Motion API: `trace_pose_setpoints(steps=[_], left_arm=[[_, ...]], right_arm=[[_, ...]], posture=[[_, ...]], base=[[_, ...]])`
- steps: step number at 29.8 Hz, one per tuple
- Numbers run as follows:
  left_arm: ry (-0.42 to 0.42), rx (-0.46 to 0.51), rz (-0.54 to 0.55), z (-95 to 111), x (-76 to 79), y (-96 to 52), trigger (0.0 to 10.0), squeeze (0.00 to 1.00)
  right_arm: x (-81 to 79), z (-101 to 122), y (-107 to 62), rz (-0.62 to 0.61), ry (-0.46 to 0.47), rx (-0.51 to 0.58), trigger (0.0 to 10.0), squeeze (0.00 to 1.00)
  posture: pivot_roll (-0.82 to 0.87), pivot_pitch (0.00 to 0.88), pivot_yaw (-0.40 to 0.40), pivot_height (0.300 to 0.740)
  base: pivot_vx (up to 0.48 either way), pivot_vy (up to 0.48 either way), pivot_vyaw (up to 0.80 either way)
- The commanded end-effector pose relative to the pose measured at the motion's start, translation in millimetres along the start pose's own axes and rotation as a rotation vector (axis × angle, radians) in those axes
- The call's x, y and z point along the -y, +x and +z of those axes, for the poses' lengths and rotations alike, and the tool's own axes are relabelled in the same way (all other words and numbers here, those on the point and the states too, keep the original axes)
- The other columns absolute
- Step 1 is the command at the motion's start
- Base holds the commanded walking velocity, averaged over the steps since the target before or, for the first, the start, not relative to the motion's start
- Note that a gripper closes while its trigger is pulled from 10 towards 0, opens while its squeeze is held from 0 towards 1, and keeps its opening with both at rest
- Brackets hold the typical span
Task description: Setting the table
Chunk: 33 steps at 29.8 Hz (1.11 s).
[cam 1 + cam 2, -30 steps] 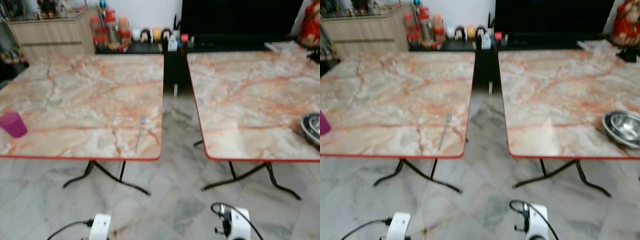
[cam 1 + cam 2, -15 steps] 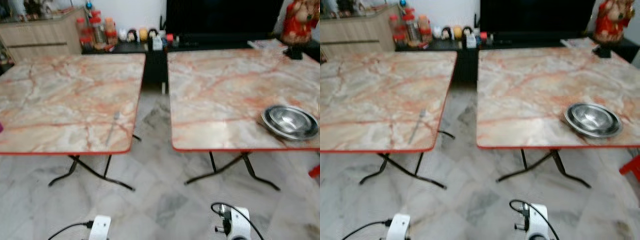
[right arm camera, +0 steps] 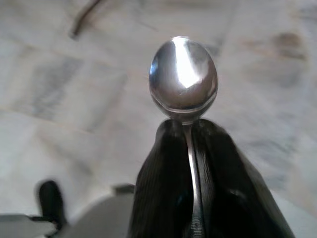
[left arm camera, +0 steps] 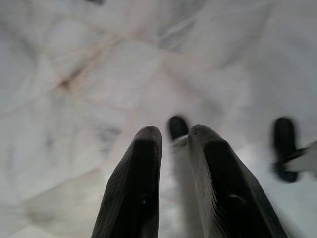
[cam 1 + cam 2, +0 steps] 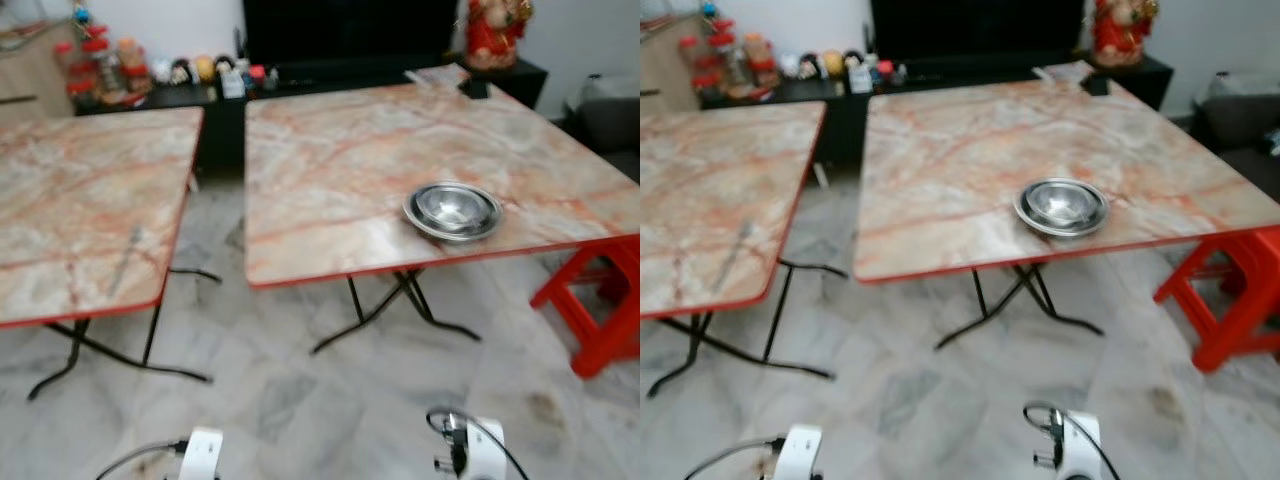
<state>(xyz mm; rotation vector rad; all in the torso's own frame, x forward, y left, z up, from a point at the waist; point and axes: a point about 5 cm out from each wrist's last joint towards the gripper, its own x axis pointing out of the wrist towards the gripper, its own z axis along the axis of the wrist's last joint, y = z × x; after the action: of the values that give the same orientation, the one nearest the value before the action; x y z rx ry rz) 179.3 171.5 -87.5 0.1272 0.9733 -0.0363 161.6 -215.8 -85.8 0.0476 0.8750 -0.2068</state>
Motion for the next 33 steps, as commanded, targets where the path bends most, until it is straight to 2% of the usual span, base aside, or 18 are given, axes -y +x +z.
trace_pose_setpoints(steps=[1, 7, 13, 21, 26, 33], left_arm=[[0.016, -0.013, 0.013, -4.1, -7.6, -0.9, 10.0, 0.0], [0.015, -0.014, 0.013, -4.0, -7.8, -0.9, 10.0, 0.0], [0.006, -0.009, 0.008, -2.3, -5.8, -0.5, 10.0, 0.0], [-0.063, 0.015, 0.017, 1.8, -7.7, -0.2, 10.0, 0.0], [-0.064, 0.012, 0.017, 1.7, -8.0, -0.1, 10.0, 0.0], [-0.051, 0.013, 0.014, 2.1, -8.0, -0.1, 10.0, 0.0]], right_arm=[[-6.2, 9.2, 2.4, 0.012, 0.001, 0.034, 10.0, 0.0], [-7.1, 13.3, 3.2, 0.015, -0.008, 0.052, 10.0, 0.0], [-5.5, 13.3, 3.3, 0.002, 0.004, 0.047, 10.0, 0.0], [-4.9, 10.2, 2.7, -0.005, 0.005, 0.034, 10.0, 0.0], [-5.8, 10.6, 2.9, -0.003, 0.005, 0.036, 10.0, 0.0], [-13.7, 12.6, 4.0, 0.045, 0.004, 0.028, 10.0, 0.0]], posture=[[-0.1, 0.0, 0.018, 0.74], [-0.1, 0.0, 0.018, 0.74], [-0.1, 0.0, 0.017, 0.74], [-0.1, 0.0, 0.011, 0.74], [-0.1, 0.0, 0.011, 0.74], [-0.1, 0.0, 0.011, 0.74]], base=[[0.0, -0.289, 0.0], [0.0, -0.292, 0.61], [0.0, -0.292, 0.0], [0.0, 0.0, 0.0], [0.0, 0.0, 0.0], [0.257, 0.0, 0.0]])
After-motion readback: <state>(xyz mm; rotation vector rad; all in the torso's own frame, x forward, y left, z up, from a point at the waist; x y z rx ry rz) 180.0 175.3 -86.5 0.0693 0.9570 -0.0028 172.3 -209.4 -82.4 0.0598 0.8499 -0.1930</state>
